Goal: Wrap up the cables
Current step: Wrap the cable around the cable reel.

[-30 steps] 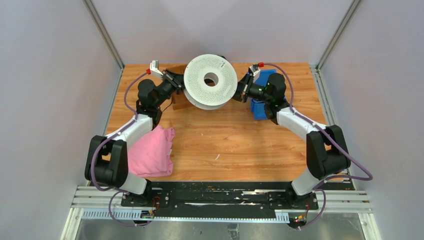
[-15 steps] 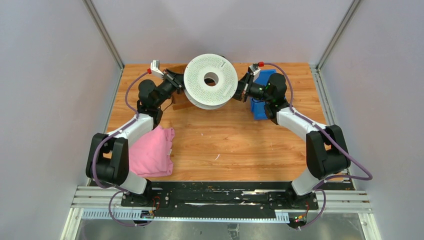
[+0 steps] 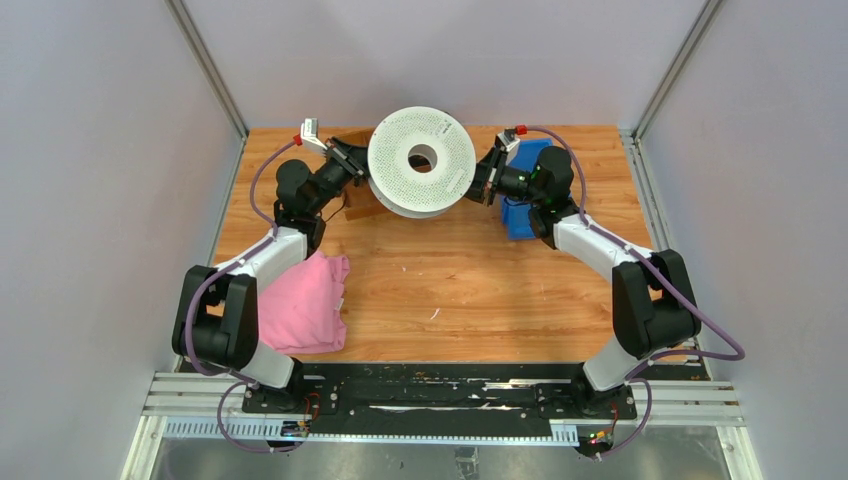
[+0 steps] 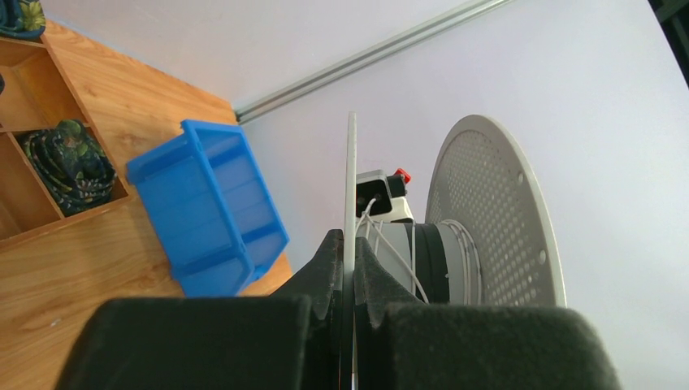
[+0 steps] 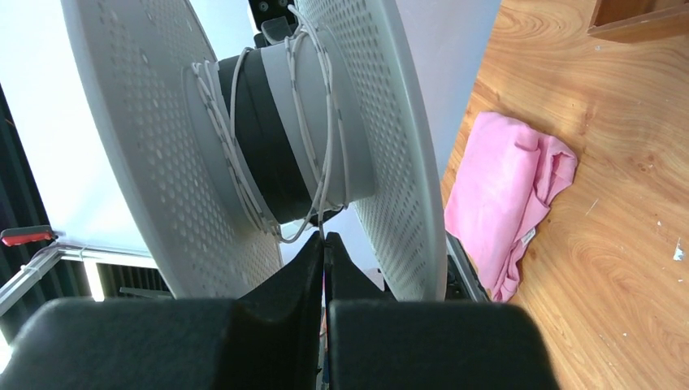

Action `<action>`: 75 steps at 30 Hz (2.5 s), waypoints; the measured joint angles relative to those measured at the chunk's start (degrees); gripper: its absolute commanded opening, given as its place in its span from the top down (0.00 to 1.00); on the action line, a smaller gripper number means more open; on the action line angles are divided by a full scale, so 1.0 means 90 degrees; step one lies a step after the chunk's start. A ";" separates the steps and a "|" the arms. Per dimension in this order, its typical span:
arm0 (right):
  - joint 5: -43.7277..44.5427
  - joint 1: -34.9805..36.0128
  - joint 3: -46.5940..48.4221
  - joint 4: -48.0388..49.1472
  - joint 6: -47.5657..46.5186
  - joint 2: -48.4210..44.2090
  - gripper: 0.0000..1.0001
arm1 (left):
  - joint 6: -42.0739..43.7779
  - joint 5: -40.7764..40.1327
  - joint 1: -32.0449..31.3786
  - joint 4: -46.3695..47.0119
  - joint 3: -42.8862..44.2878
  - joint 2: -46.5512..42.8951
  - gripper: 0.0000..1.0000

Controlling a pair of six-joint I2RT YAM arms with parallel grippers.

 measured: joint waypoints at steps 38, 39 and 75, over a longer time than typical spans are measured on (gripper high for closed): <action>-0.0328 -0.0328 0.0469 -0.1732 -0.2108 -0.0019 0.82 | -0.0561 0.0027 0.0119 -0.0051 0.0000 0.0085 1.00; -0.0398 -0.0328 0.0478 -0.1785 -0.2237 -0.0027 0.82 | -0.0595 0.0024 0.0126 -0.0056 0.0000 0.0087 1.00; -0.0075 0.0777 0.0389 -0.0510 -0.2448 0.0187 0.99 | -0.1163 -0.0532 0.0357 -0.0328 -0.0488 -0.0155 1.00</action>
